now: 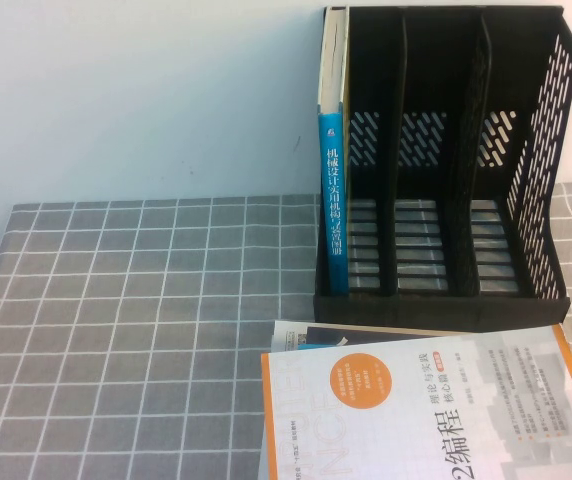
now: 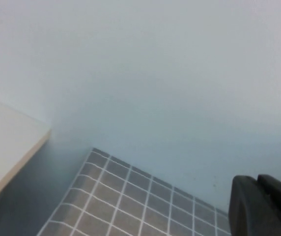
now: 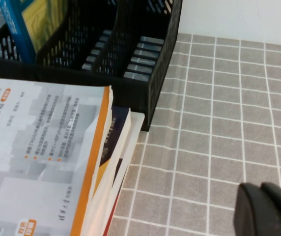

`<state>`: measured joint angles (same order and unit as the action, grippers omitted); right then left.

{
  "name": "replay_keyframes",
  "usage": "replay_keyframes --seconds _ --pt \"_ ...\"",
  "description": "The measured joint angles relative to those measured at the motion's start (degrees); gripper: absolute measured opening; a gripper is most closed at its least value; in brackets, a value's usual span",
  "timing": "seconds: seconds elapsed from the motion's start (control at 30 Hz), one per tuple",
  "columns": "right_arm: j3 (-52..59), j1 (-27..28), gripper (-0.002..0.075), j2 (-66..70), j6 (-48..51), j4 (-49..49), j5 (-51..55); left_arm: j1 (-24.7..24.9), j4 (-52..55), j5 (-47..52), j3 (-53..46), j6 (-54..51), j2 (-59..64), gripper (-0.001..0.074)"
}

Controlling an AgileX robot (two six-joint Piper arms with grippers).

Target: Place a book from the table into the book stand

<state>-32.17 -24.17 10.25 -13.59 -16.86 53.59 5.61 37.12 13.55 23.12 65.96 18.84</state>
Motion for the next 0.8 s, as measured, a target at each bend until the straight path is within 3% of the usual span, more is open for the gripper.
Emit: replay_keyframes --seconds 0.2,0.53,0.63,0.8 --pt "0.0 0.0 -0.0001 0.0 0.0 0.0 0.0 -7.86 -1.06 -1.38 -0.59 4.94 -3.28 -0.0003" --pt "0.0 0.0 -0.0001 0.0 0.0 0.0 0.0 -8.59 -5.39 -13.55 -2.81 6.63 -5.14 -0.0003" --pt "0.0 0.0 -0.0001 0.0 0.0 0.0 0.0 -8.59 -12.29 -15.25 -4.99 -1.51 -7.55 -0.0003" --pt "0.0 0.0 -0.0001 0.0 0.0 0.0 0.0 -8.59 -29.72 -14.7 -8.97 -25.57 -11.35 -0.0003"
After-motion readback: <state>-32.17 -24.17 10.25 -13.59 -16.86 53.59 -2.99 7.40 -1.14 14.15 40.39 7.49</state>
